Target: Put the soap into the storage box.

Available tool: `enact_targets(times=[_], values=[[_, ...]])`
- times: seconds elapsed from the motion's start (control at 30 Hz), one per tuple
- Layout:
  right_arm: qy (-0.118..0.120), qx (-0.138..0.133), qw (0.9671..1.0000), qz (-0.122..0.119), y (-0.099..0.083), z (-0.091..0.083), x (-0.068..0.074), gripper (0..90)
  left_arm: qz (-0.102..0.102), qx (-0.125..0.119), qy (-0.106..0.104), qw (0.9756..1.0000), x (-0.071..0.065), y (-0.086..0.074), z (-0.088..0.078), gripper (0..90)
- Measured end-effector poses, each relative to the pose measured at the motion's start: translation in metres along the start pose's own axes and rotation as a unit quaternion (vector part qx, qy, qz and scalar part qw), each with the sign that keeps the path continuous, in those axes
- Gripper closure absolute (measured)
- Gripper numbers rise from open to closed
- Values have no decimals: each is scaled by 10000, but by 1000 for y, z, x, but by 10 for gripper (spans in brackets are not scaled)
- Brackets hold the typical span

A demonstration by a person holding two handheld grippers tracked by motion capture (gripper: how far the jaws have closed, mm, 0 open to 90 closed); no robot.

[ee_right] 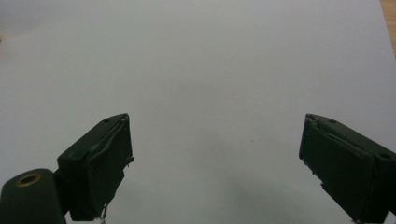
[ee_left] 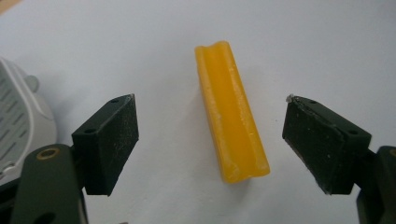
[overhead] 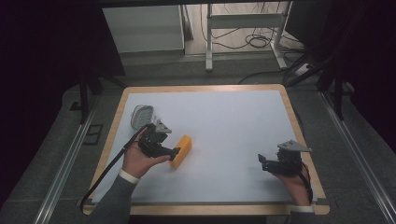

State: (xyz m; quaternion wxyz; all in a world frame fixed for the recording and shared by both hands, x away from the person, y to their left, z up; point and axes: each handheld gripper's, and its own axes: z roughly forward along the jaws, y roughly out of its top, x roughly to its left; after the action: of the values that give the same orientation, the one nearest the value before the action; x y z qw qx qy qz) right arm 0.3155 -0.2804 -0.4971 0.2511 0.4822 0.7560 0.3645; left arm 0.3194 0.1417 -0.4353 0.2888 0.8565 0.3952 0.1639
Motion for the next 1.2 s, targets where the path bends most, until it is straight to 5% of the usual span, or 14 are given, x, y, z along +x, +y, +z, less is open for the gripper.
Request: enact_targets(times=[0.27,0.87,1.2], values=[[-19,21,10000,-31,-1,2,1,94,-137,330,-216,9991,-1,10,23,222],[-108,84,9999,-64,-2,5,3,95,-435,926,-293,9943,-4,12,71,448],[-271,-72,9995,-130,0,2,4,95,-525,959,-359,9934,-2,9,73,606]])
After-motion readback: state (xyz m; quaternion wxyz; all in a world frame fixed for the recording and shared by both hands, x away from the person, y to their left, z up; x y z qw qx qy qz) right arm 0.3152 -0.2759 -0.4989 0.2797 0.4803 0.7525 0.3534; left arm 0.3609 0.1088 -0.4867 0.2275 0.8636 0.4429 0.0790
